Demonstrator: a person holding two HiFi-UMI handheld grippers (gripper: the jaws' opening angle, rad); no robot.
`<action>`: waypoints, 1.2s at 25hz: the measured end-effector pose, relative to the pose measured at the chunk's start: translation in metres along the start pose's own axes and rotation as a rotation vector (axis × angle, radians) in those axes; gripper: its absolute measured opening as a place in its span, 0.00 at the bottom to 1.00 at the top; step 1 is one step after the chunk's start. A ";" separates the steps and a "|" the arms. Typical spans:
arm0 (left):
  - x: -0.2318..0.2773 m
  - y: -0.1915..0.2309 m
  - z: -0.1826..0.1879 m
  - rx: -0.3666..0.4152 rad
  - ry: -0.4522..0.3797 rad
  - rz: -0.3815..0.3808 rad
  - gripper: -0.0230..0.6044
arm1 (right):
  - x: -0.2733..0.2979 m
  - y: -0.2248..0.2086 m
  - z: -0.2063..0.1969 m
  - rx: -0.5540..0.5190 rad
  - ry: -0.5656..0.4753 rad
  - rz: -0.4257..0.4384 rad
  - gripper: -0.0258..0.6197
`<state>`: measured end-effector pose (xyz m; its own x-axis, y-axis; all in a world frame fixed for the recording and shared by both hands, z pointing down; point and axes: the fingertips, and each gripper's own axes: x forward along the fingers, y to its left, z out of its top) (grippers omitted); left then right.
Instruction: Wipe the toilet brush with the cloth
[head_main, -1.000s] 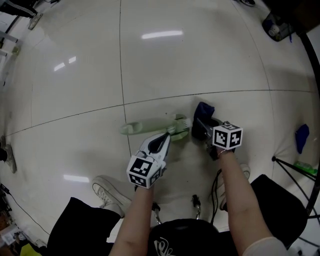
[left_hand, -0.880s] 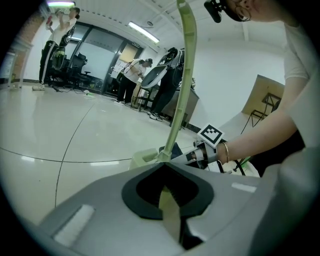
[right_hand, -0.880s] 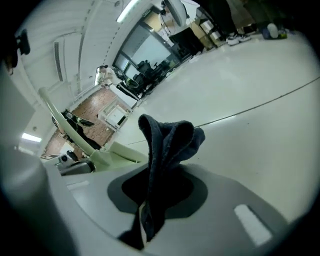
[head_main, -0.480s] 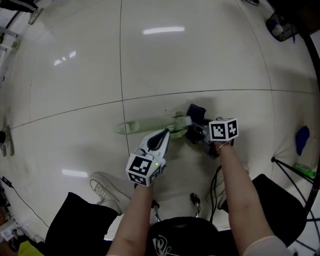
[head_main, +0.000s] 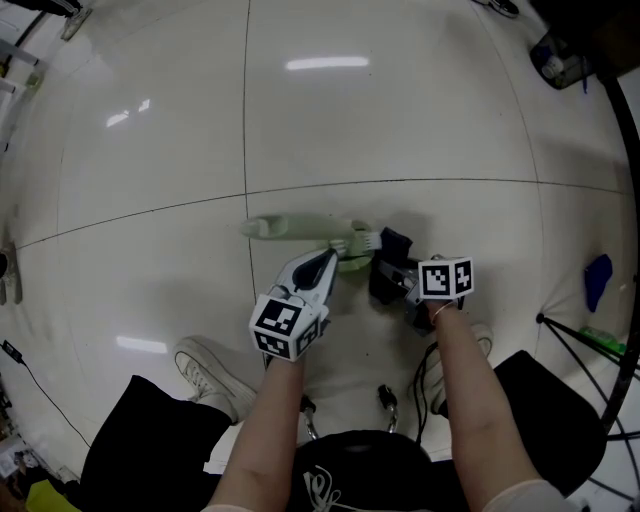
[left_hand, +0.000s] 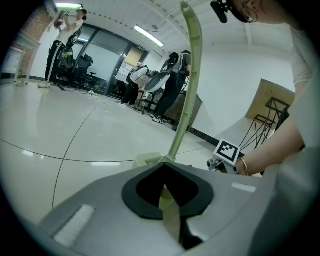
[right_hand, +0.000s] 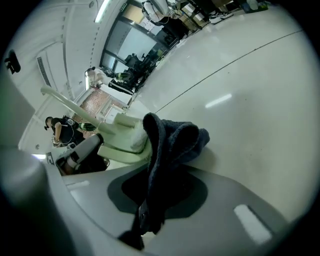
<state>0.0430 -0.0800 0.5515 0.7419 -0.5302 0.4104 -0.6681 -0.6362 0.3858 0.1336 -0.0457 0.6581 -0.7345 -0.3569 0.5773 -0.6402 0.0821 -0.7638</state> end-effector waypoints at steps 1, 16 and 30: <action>0.000 0.000 0.000 -0.002 -0.002 0.000 0.05 | -0.002 0.000 -0.006 -0.010 0.021 0.000 0.14; 0.001 -0.005 0.001 -0.018 0.006 0.005 0.05 | -0.004 0.135 0.159 -0.598 -0.037 0.112 0.14; 0.003 -0.004 0.004 -0.024 -0.004 0.002 0.05 | 0.093 0.129 0.119 -0.764 0.380 0.201 0.14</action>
<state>0.0483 -0.0817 0.5477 0.7408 -0.5335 0.4081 -0.6706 -0.6218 0.4045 0.0093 -0.1791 0.5792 -0.7878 0.0549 0.6135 -0.3660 0.7593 -0.5380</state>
